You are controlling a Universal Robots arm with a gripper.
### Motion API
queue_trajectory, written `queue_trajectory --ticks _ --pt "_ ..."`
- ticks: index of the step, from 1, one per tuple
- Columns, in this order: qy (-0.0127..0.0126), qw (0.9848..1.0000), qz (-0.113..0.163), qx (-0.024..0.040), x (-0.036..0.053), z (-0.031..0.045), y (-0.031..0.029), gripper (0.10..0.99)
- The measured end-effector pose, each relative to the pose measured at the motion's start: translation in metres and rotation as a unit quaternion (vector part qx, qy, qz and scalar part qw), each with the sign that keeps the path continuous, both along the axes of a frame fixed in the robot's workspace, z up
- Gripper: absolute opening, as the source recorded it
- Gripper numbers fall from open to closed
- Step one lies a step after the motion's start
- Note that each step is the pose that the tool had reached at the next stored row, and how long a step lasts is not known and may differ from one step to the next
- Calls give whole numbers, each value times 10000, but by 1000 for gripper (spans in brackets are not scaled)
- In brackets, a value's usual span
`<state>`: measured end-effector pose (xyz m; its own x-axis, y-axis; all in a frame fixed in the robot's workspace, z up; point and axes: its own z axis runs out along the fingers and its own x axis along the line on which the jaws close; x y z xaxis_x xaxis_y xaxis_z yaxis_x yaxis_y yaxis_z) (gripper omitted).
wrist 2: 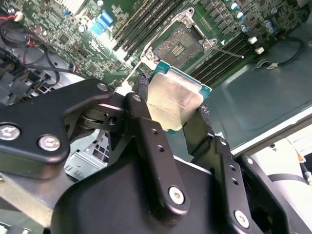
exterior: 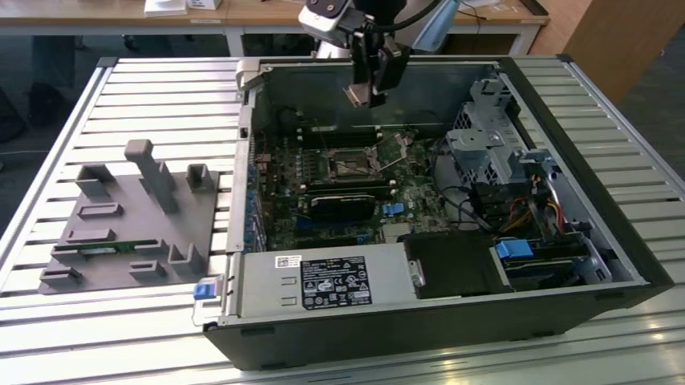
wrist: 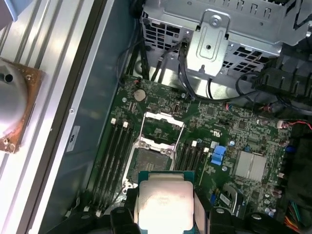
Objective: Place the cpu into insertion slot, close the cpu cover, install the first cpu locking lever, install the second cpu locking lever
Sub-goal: 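Place the cpu into insertion slot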
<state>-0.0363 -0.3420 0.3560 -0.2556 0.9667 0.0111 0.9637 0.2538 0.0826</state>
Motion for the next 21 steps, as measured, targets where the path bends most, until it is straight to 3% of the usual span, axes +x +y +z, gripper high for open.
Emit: queue_trajectory --ticks 6,21 --pt "0 9999 -153 0 0 -21 0 537" --pt "0 9997 -241 -1 0 -59 0 537"
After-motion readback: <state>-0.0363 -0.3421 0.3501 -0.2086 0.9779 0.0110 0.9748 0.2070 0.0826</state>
